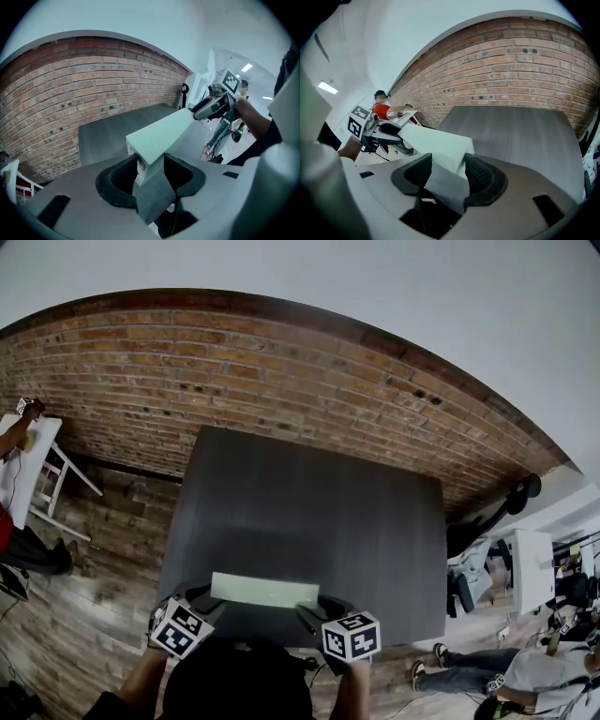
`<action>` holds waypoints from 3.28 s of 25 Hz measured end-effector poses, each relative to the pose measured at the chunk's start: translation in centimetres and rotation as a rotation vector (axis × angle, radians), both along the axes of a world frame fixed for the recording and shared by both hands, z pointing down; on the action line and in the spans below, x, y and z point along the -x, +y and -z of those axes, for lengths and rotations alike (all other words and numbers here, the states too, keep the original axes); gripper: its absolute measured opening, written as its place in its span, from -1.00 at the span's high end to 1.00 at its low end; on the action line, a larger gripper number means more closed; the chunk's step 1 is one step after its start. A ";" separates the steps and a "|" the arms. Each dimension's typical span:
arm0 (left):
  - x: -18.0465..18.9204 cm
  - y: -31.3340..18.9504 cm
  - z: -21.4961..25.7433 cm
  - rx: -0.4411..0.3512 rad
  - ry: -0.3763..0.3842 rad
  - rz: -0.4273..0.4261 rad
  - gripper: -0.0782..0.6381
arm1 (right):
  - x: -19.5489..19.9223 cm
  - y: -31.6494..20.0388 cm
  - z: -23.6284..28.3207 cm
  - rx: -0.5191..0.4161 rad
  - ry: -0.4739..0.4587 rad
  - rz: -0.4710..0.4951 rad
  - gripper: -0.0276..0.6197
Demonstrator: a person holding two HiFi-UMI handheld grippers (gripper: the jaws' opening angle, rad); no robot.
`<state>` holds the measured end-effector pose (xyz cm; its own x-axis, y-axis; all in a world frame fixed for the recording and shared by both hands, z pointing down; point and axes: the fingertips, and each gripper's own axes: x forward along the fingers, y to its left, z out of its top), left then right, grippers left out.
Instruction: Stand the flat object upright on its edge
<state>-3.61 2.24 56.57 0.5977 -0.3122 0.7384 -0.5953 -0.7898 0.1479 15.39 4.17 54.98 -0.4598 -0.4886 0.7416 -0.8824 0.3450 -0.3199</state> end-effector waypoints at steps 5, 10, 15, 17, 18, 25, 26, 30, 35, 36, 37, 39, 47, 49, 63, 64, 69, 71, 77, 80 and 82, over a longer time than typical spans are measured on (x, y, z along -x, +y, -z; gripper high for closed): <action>-0.1 -0.1 0.1 -0.002 0.004 -0.004 0.24 | -0.1 0.0 0.1 -0.006 -0.007 0.000 0.18; -0.1 -0.2 -0.1 -0.008 0.019 -0.005 0.24 | -0.2 -0.1 0.0 -0.006 -0.012 0.009 0.18; -0.1 -0.5 -0.1 -0.015 0.026 -0.014 0.24 | -0.2 -0.3 0.2 -0.015 -0.012 0.008 0.18; 0.0 -0.6 -0.1 -0.010 0.031 -0.016 0.24 | -0.2 -0.5 0.4 -0.018 -0.018 0.005 0.18; 0.0 -0.7 -0.1 -0.008 0.034 -0.016 0.24 | -0.3 -0.5 0.4 -0.017 -0.023 0.002 0.18; 0.0 -1.0 -0.5 0.007 0.039 -0.046 0.24 | -0.3 -0.7 0.3 -0.013 -0.035 -0.004 0.18; 0.1 -1.0 -0.6 0.009 0.038 -0.048 0.24 | -0.3 -0.7 0.3 -0.012 -0.035 -0.004 0.18; 0.1 -1.0 -0.6 0.015 0.043 -0.056 0.24 | -0.4 -0.6 0.4 -0.009 -0.030 0.001 0.18; 0.5 -1.5 -0.4 0.021 0.064 -0.053 0.21 | -0.6 -0.9 0.6 -0.013 -0.024 -0.009 0.18; 0.6 -1.6 -0.4 0.021 0.068 -0.054 0.20 | -0.7 -0.9 0.6 -0.014 -0.024 -0.012 0.18; 0.6 -1.6 -0.3 0.022 0.071 -0.056 0.20 | -0.7 -1.0 0.7 -0.016 -0.024 -0.014 0.18; 0.7 -1.7 -0.1 0.026 0.074 -0.060 0.20 | -0.8 -1.0 0.8 -0.019 -0.023 -0.018 0.17; 0.9 -1.8 0.2 0.024 0.082 -0.079 0.19 | -1.1 -1.1 1.7 -0.035 -0.015 -0.024 0.17; 1.1 -1.7 0.2 0.025 0.083 -0.083 0.19 | -1.2 -1.1 2.1 -0.042 -0.005 -0.020 0.17; 2.2 -0.6 1.6 0.036 0.118 -0.081 0.19 | 0.1 -0.8 4.7 -0.110 0.003 0.049 0.17; 2.3 -0.5 1.7 0.035 0.121 -0.081 0.19 | 0.2 -0.8 5.0 -0.117 0.000 0.051 0.17; 2.7 -0.1 2.3 0.015 0.140 -0.072 0.19 | 1.0 -0.9 6.3 -0.184 0.018 0.056 0.17; 3.0 -0.2 3.1 -0.012 0.154 -0.051 0.19 | 1.3 -1.2 7.3 -0.253 0.039 0.046 0.25; 3.6 -1.5 6.1 -0.150 0.239 0.027 0.25 | 3.5 -1.6 9.5 -0.489 0.092 -0.001 0.66; 3.5 -2.4 8.4 -0.266 0.347 0.086 0.52 | 5.4 -1.3 10.1 -0.594 0.051 -0.039 0.77; 3.5 -2.8 10.2 -0.328 0.437 0.141 0.60 | 6.3 -1.0 10.5 -0.649 0.011 -0.082 0.80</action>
<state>-7.07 -0.57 46.42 0.7618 -0.5830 0.2823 -0.6371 -0.7531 0.1642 9.07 3.14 44.49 -0.3961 -0.8716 0.2887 -0.9161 0.3963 -0.0605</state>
